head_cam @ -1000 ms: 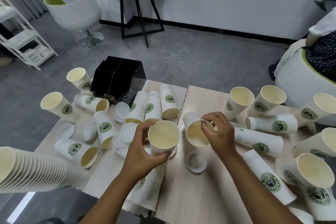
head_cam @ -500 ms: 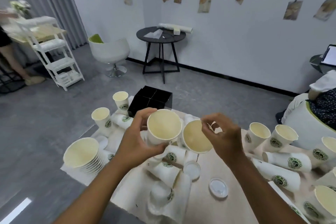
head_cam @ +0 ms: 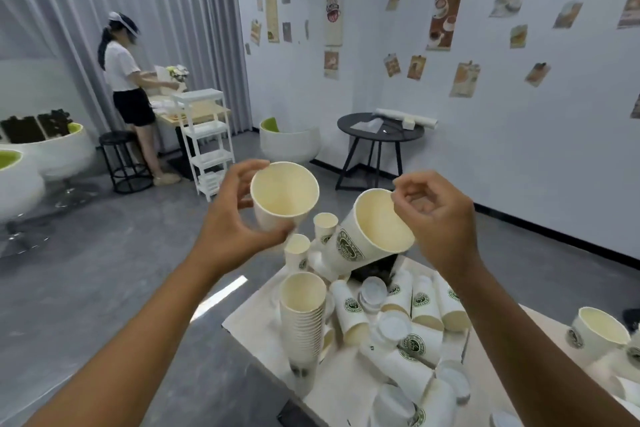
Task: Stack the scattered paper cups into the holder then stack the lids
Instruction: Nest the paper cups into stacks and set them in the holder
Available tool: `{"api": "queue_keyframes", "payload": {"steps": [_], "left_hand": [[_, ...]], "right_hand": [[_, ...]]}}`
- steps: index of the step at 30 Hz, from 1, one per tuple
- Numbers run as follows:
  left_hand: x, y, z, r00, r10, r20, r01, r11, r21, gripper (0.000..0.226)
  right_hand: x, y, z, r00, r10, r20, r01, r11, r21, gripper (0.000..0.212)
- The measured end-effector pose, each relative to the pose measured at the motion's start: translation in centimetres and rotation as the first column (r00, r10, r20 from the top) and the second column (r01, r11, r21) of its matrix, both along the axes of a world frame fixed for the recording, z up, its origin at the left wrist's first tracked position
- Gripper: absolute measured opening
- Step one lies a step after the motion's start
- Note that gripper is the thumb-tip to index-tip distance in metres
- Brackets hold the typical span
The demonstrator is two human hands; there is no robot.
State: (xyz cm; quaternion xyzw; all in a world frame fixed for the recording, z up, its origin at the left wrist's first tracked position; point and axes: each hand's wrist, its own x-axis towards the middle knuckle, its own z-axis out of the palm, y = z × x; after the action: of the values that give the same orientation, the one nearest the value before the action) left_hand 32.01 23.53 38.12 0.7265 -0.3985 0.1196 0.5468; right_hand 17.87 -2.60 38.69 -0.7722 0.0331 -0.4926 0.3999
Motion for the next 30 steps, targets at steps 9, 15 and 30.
{"api": "queue_keyframes", "payload": {"steps": [9,15,30], "left_hand": [[2.2,6.0,3.1,0.997,0.076,-0.012,-0.077,0.989,-0.127,0.093],[1.9,6.5,3.5,0.997,0.072,-0.023,-0.075,0.985,-0.157,0.09],[0.7,3.8,2.9,0.993,-0.038,-0.11,0.019,0.986,-0.166,0.09]], "right_hand": [[5.3,6.7,0.6,0.986,0.068,-0.155,-0.074,0.997,-0.035,0.02],[6.7,7.1,-1.5,0.962,0.009,-0.273,-0.023,0.999,-0.048,0.02],[6.7,7.6,-6.1,0.907,0.043,-0.419,-0.064,0.997,-0.038,0.019]]}}
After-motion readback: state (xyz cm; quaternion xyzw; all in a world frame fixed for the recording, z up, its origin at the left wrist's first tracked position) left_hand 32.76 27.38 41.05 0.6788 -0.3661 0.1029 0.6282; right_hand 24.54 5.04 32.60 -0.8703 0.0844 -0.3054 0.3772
